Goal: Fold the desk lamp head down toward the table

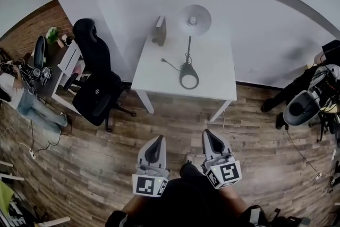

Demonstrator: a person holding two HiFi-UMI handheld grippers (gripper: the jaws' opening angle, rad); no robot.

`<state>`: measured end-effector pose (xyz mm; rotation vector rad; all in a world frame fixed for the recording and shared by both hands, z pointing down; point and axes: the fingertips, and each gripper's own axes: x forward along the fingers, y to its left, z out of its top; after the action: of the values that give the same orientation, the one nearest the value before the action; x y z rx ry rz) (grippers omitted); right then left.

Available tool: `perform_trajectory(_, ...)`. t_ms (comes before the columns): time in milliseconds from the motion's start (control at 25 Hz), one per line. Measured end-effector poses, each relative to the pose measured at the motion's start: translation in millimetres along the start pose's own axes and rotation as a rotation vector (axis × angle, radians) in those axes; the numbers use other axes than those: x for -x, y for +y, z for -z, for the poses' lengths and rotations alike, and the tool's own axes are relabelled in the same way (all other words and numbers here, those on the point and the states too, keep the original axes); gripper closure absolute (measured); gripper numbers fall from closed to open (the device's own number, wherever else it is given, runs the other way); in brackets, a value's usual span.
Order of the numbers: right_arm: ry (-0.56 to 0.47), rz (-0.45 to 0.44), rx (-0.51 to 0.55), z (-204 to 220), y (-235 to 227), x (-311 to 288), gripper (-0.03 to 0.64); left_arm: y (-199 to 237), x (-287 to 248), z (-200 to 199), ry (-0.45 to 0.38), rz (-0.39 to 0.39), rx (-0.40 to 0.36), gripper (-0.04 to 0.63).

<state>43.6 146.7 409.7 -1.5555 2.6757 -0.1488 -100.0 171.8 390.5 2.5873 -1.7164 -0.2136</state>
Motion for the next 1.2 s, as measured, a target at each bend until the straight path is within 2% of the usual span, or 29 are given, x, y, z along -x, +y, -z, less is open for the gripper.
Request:
perform_trajectory(440, 0.011, -0.049, 0.003, -14.5, -91.2, -63.3, 0.606, -9.3, -117.5, -0.7, -0.013, -0.032, -0.015, 0.572)
perform_trajectory(560, 0.015, -0.056, 0.0, -11.9, -104.6, -73.8, 0.606, -8.5, -134.3, 1.2, -0.01, -0.049, -0.003, 0.572)
perform_trajectory(720, 0.026, -0.052, -0.019, -8.0, -110.9, -89.9, 0.606, 3.2, -150.9, 4.0, 0.007, -0.05, -0.023, 0.572)
perform_trajectory(880, 0.02, -0.031, -0.011, -10.1, -114.0, -110.6, 0.606, 20.2, -171.1, 3.0, 0.001, -0.031, -0.013, 0.572)
perform_trajectory(1200, 0.005, 0.057, 0.003, -20.8, -123.1, -171.2, 0.606, 64.8, -233.2, -1.0, -0.004, 0.072, -0.012, 0.572)
